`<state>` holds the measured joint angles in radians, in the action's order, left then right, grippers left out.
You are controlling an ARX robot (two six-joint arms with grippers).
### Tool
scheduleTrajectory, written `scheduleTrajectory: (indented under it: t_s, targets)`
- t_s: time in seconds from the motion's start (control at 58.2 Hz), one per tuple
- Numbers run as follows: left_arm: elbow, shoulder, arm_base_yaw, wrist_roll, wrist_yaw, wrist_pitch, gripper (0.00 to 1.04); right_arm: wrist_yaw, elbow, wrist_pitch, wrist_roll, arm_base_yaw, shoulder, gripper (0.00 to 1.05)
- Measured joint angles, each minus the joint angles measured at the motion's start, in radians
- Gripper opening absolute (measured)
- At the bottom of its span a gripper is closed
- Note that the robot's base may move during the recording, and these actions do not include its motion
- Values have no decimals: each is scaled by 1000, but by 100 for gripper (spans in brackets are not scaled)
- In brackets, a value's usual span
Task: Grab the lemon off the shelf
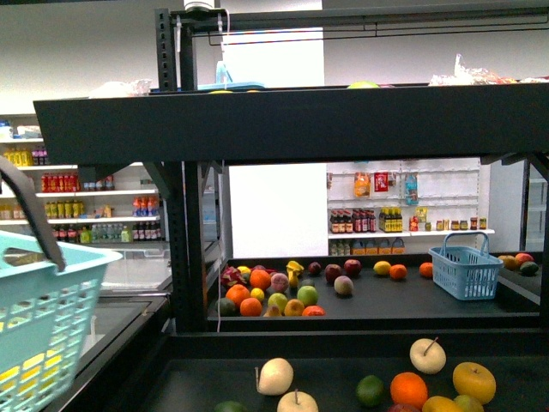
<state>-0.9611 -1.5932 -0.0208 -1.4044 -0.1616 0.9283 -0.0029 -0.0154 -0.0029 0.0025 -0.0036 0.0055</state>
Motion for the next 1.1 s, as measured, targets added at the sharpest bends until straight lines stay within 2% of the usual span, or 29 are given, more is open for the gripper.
scheduleTrajectory:
  t_s: [0.172, 0.292, 0.619, 0.962, 0.997, 1.1]
  targets:
    - [0, -102, -110, -56, -36, 133, 11, 0, 0, 0, 0, 0, 0, 97]
    - [0, -174, -148, -121, -29, 199, 11, 0, 0, 0, 0, 0, 0, 97]
    - [-48, -336, -195, -182, 58, 349, 11, 0, 0, 0, 0, 0, 0, 97]
    - [-55, -441, -223, -204, 68, 455, 11, 0, 0, 0, 0, 0, 0, 97]
    - [-51, -442, -222, -198, 66, 451, 13, 0, 0, 0, 0, 0, 0, 97]
    - [-27, -443, -226, -180, 59, 449, 32, 0, 0, 0, 0, 0, 0, 97]
